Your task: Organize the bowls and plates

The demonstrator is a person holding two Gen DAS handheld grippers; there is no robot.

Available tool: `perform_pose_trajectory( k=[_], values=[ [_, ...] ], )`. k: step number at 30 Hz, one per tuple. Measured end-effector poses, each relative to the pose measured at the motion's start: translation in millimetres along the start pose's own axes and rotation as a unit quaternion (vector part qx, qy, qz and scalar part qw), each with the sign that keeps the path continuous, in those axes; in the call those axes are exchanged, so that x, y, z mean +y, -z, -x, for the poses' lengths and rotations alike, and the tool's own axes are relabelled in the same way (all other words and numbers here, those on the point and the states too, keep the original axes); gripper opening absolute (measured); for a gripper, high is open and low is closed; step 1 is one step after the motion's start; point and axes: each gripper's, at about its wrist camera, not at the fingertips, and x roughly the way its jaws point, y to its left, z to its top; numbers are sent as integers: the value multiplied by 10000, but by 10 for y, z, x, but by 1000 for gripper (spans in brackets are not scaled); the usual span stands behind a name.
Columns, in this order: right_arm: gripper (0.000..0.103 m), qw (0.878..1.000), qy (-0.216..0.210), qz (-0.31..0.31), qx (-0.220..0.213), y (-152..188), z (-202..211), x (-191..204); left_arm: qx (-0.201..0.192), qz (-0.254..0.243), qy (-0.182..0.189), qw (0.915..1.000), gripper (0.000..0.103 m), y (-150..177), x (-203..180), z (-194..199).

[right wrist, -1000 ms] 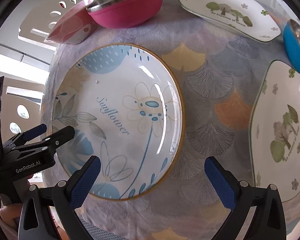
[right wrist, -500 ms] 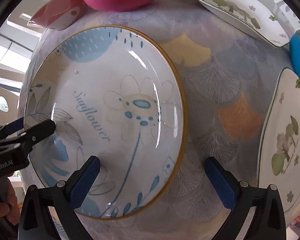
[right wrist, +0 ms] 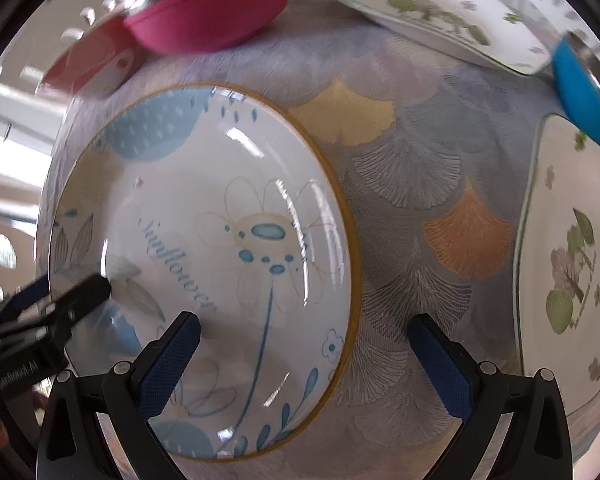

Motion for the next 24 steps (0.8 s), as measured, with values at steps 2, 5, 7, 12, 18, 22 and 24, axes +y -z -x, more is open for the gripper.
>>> perform_pose_trajectory(
  k=[2,5,7,12,18,22,24],
  values=[
    [103,10000,7,-51,-82,-21,4,-31,90,-1,7,10000,103,-22,0,-5],
    [102,9994,-36,140,-324,-51,41,-55,129,39,0,9999,103,-47,-5,-6],
    [90,9978,-79,375,-538,-60,81,-44,52,-1,10,10000,103,-44,-10,2],
    [59,9932,-363,740,-823,-91,186,-76,-275,80,101,9995,76,-33,59,124],
    [36,9903,-782,612,-970,-181,237,-394,-637,-28,679,9957,22,-42,-3,229],
    [28,9892,-1032,501,-909,-144,301,-581,-736,-131,514,9959,22,6,-87,262],
    [27,9891,-1061,511,-881,-138,327,-619,-698,-22,606,9957,22,24,-62,266]
  ],
)
